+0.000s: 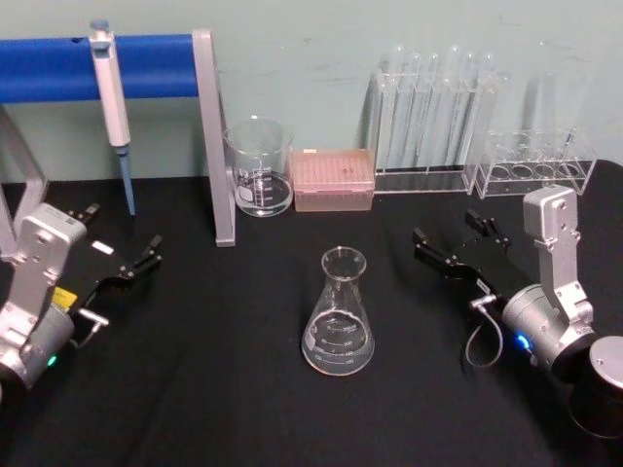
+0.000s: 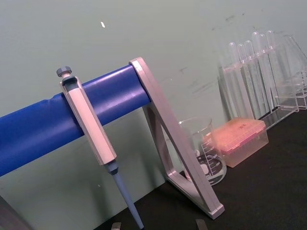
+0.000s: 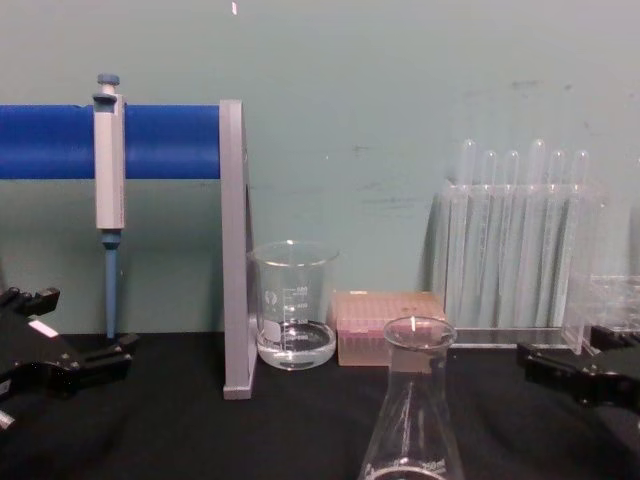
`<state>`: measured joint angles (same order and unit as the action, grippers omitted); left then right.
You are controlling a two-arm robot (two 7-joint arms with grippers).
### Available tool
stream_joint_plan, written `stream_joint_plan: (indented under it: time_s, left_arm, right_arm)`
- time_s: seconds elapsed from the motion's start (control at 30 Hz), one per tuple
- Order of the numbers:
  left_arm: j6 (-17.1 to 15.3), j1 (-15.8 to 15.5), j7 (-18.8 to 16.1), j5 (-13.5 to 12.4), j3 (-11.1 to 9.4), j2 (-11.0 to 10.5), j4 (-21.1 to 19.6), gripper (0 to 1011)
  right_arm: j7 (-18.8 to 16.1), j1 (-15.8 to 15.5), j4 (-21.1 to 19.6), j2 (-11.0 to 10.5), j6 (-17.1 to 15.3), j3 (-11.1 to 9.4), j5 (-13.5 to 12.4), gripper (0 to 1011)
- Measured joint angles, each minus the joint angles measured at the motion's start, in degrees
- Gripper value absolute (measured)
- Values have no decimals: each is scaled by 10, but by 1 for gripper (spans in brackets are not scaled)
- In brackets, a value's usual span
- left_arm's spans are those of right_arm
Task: Grasp the erlenmeyer flask with one hand, shake it three times, then place it back.
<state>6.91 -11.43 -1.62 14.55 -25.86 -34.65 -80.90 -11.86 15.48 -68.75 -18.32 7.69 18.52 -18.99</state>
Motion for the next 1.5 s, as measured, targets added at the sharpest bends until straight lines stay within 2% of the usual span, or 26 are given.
stream_joint_plan:
  time_s: [1.5]
  left_arm:
    - [0,0,0,0,0,0,0,1001]
  right_arm:
    - [1,0,0,0,1,1,-1,1000]
